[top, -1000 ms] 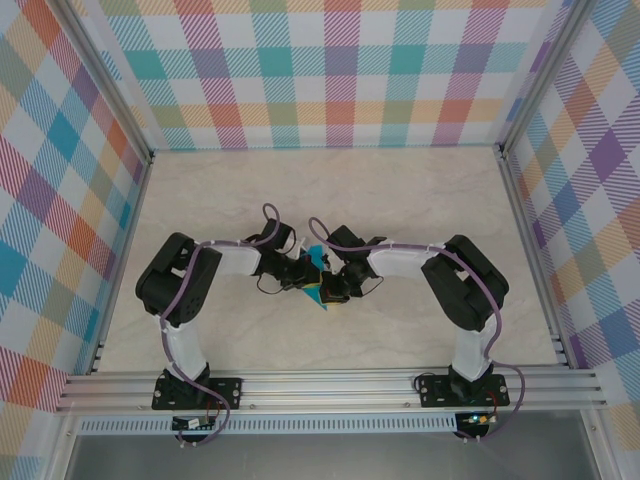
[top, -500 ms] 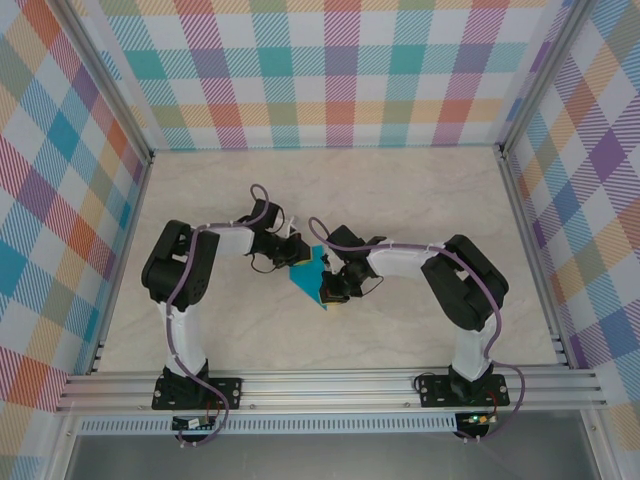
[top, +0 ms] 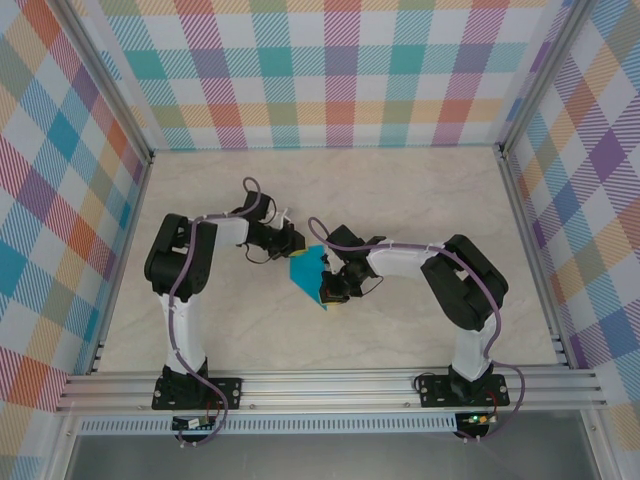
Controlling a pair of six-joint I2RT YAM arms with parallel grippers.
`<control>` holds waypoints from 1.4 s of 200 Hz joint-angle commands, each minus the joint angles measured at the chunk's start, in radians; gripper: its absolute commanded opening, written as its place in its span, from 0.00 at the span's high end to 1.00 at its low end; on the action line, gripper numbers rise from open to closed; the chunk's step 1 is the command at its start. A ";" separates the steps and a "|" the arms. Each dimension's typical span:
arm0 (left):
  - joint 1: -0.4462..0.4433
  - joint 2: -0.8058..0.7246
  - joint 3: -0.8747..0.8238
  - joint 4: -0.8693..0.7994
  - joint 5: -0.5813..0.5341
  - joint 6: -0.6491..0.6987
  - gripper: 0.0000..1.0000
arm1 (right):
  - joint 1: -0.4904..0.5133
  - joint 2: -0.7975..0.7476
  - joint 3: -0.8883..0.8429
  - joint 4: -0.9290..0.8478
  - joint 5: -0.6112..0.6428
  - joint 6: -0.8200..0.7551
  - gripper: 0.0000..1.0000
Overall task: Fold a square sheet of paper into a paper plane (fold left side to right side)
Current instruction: Fourth fold the wing at the center of the table, then turn over the paper at the center of the table.
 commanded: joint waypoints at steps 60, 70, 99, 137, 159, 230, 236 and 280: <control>0.082 -0.016 0.161 -0.111 -0.057 0.054 0.83 | 0.028 0.060 -0.041 -0.107 0.027 -0.029 0.98; 0.084 -0.050 0.154 -0.118 -0.060 0.050 0.81 | 0.029 0.055 -0.030 -0.104 0.027 -0.031 0.98; 0.088 -0.185 0.070 -0.099 -0.092 0.008 0.69 | 0.027 -0.010 -0.011 -0.072 0.036 -0.038 0.87; 0.076 -0.426 -0.202 0.053 -0.163 -0.162 0.59 | 0.003 -0.151 0.018 -0.116 0.145 -0.055 0.63; 0.029 -0.519 -0.335 0.115 -0.185 -0.234 0.57 | -0.042 -0.241 -0.013 -0.128 0.180 -0.059 0.50; -0.107 -0.430 -0.380 0.192 -0.205 -0.276 0.57 | -0.073 -0.447 -0.208 0.017 0.191 -0.021 0.39; -0.110 -0.412 -0.370 0.192 -0.206 -0.274 0.57 | -0.072 -0.455 -0.214 0.018 0.189 -0.021 0.39; -0.117 -0.302 -0.314 0.213 -0.194 -0.271 0.58 | -0.072 -0.509 -0.240 0.014 0.200 -0.029 0.38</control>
